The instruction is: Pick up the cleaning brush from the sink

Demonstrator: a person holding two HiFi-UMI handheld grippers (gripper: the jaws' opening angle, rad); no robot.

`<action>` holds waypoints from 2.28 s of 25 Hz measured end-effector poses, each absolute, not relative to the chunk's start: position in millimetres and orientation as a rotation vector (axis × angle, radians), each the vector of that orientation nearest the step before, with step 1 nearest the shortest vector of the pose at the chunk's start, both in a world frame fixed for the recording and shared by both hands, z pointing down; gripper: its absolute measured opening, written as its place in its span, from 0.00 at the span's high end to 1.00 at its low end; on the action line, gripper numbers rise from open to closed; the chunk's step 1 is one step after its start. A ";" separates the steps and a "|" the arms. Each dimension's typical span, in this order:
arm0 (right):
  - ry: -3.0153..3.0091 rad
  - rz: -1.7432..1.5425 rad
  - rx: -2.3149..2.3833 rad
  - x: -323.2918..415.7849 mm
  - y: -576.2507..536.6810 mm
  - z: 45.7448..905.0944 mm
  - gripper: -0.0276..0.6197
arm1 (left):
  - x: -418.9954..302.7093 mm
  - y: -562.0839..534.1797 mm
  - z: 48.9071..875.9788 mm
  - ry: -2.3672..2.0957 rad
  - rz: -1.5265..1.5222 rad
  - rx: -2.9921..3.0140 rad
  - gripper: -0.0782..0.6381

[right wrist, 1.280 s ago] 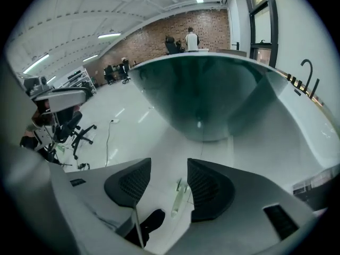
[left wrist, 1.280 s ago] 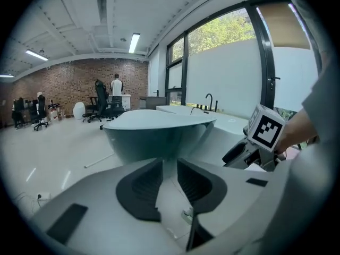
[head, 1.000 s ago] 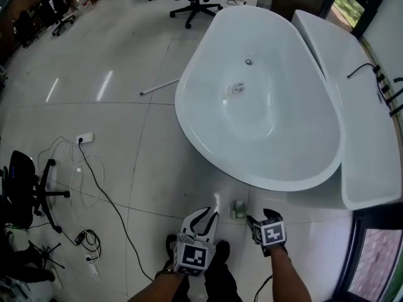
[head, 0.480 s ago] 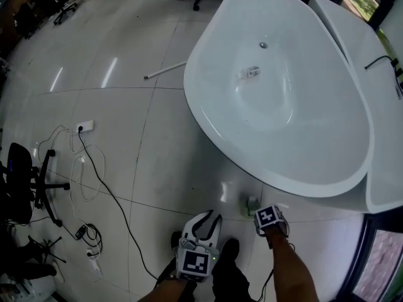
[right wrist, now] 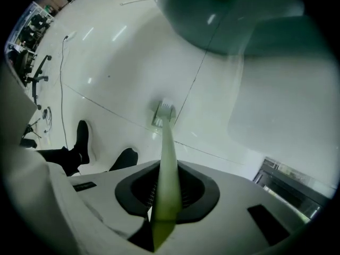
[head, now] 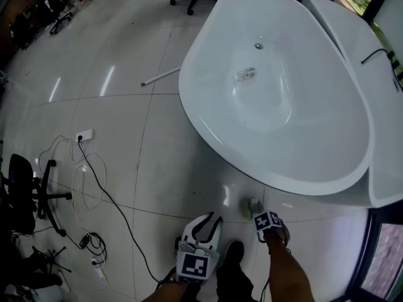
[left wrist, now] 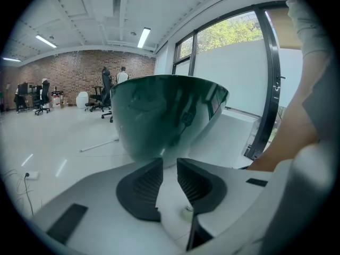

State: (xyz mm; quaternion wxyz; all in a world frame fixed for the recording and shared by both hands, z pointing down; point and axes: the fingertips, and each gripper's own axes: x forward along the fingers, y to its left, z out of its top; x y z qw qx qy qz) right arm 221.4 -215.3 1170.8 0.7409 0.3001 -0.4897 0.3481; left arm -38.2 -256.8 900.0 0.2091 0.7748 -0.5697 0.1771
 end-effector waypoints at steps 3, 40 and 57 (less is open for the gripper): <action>-1.100 0.730 0.679 221.5 -220.7 1148.1 0.91 | -35.4 -254.4 889.1 -1.563 0.501 2.161 0.76; -1.649 0.787 1.366 180.2 -30.5 525.2 0.91 | -66.8 -137.8 451.0 -1.400 0.490 2.473 0.77; -2.099 0.501 1.719 301.9 14.3 346.0 0.91 | 43.3 -27.2 340.5 -1.602 0.417 2.507 0.80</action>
